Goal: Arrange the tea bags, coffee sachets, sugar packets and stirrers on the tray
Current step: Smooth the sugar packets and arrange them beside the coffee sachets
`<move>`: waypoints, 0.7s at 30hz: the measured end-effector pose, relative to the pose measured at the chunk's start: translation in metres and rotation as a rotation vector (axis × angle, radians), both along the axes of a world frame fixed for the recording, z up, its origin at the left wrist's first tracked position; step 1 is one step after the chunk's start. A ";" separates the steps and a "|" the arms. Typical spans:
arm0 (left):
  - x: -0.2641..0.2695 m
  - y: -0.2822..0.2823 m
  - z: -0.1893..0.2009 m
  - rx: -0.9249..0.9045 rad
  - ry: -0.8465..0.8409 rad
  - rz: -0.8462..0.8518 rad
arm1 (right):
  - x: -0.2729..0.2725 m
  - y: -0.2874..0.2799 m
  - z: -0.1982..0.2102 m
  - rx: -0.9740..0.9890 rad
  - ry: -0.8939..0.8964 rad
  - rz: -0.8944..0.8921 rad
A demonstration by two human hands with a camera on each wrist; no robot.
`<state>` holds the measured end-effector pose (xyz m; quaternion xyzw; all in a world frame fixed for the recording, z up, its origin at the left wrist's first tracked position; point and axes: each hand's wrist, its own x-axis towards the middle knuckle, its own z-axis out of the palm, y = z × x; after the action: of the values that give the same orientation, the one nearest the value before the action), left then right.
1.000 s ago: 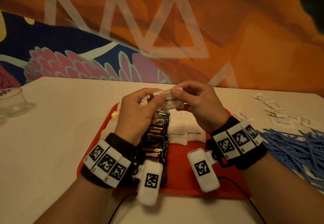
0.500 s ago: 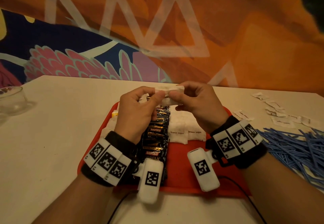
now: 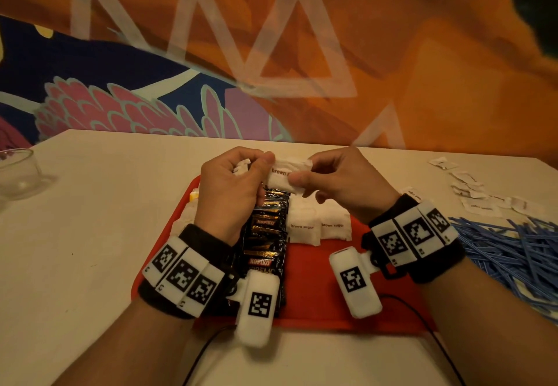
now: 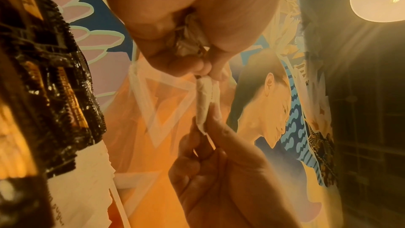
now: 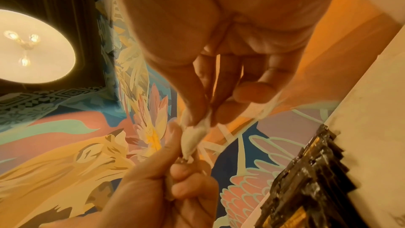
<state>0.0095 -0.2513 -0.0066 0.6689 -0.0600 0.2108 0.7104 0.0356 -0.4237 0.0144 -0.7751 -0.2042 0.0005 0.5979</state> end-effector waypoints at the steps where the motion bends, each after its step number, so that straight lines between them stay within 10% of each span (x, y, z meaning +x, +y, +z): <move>1: 0.000 -0.001 0.000 0.003 0.002 -0.003 | -0.002 -0.003 0.002 -0.015 0.018 0.013; 21: -0.007 -0.004 0.007 -0.040 0.126 -0.143 | 0.007 -0.064 -0.020 -0.572 0.518 -0.131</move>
<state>0.0021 -0.2556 0.0005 0.6605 -0.0586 0.1184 0.7391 0.0429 -0.4877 -0.0060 -0.8963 0.0118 0.2146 0.3880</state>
